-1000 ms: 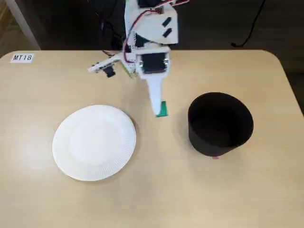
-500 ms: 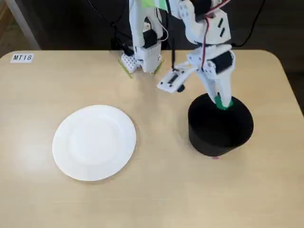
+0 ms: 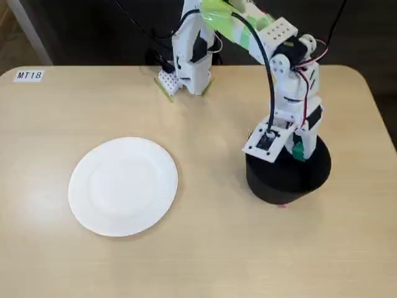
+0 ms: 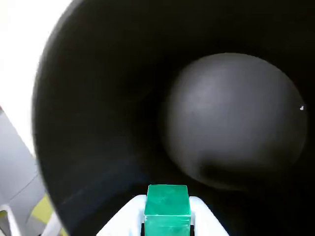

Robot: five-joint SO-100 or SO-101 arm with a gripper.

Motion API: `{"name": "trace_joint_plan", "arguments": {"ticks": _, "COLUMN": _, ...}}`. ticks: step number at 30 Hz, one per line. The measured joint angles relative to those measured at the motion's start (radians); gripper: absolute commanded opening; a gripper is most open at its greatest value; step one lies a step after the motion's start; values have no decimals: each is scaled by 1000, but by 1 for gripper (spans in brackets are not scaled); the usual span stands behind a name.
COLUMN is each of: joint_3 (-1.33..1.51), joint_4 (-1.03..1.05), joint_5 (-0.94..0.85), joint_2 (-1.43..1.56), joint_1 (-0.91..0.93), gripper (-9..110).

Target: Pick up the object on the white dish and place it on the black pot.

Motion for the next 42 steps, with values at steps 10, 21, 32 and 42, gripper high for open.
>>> {"name": "trace_joint_plan", "arguments": {"ticks": 10, "joint_3": -5, "joint_4": 18, "joint_5": -40, "joint_2": -5, "joint_1": 2, "gripper": 34}}
{"name": "trace_joint_plan", "arguments": {"ticks": 21, "joint_3": -12, "joint_4": 72, "joint_5": -58, "joint_2": -3, "joint_1": 41, "gripper": 20}}
{"name": "trace_joint_plan", "arguments": {"ticks": 32, "joint_3": -44, "joint_4": 130, "joint_5": -51, "joint_2": 222, "joint_1": 121, "gripper": 0}}
{"name": "trace_joint_plan", "arguments": {"ticks": 42, "joint_3": 52, "joint_4": 175, "joint_5": 123, "joint_2": 772, "joint_1": 492, "gripper": 0}}
